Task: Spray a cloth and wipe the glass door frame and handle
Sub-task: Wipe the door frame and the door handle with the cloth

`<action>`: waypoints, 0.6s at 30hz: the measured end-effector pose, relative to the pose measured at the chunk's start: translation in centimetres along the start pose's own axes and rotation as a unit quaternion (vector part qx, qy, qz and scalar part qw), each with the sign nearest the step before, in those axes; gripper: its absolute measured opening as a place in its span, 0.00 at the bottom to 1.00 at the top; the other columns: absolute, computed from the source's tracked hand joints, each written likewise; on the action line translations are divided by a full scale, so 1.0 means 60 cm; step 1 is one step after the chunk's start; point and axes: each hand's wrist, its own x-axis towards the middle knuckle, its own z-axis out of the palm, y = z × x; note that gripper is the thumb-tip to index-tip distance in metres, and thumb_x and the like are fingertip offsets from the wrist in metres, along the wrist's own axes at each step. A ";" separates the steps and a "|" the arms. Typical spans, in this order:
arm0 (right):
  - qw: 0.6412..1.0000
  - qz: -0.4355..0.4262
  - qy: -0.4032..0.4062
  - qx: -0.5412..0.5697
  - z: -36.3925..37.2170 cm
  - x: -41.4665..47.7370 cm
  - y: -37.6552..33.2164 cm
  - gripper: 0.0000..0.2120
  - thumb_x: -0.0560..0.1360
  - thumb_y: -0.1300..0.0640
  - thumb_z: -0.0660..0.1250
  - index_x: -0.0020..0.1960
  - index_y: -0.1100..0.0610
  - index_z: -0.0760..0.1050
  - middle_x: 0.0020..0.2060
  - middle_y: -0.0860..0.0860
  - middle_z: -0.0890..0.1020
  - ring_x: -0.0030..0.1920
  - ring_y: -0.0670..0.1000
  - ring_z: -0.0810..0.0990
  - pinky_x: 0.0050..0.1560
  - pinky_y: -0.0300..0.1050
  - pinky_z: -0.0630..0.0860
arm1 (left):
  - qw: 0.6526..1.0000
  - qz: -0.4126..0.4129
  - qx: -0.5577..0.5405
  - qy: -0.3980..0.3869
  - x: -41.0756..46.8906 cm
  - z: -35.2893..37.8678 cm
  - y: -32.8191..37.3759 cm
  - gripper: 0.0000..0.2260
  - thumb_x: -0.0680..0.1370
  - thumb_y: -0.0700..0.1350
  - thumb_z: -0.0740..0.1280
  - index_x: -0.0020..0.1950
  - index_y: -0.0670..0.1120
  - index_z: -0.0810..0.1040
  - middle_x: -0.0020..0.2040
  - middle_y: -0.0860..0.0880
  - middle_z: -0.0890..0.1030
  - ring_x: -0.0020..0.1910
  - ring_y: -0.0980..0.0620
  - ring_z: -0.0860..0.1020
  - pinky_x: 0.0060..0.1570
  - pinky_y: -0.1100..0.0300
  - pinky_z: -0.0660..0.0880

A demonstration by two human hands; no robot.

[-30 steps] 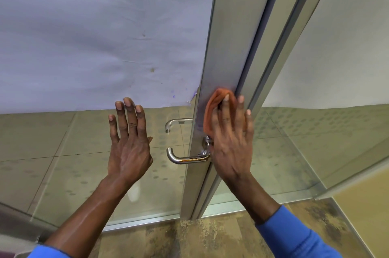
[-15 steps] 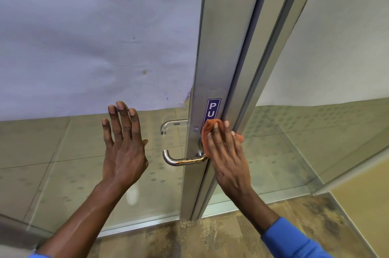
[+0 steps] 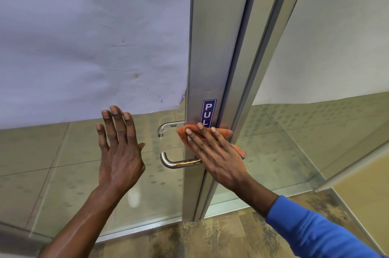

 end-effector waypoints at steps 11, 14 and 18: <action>0.978 0.188 0.088 -0.025 -0.034 0.035 0.023 0.27 0.88 0.64 0.43 0.86 0.67 0.54 0.86 0.66 0.55 0.88 0.64 0.49 0.88 0.62 0.47 | 1.000 0.012 0.000 -0.004 -0.002 0.003 -0.001 0.47 0.82 0.45 0.64 0.90 0.36 0.37 0.90 0.35 0.32 0.90 0.33 0.31 0.88 0.39 0.31; 0.969 0.221 0.109 0.009 -0.053 0.071 0.027 0.27 0.88 0.62 0.42 0.86 0.70 0.53 0.86 0.68 0.51 0.88 0.66 0.47 0.88 0.61 0.44 | 1.000 0.011 -0.002 -0.004 -0.001 0.002 0.000 0.46 0.82 0.45 0.64 0.90 0.36 0.36 0.90 0.35 0.31 0.90 0.34 0.31 0.88 0.39 0.30; 0.974 0.202 0.092 0.037 -0.045 0.059 0.020 0.27 0.89 0.61 0.39 0.85 0.70 0.56 0.84 0.69 0.55 0.86 0.67 0.52 0.88 0.61 0.48 | 1.000 0.005 0.002 0.004 -0.001 0.002 0.001 0.47 0.83 0.39 0.67 0.90 0.36 0.37 0.90 0.35 0.32 0.90 0.34 0.31 0.88 0.39 0.31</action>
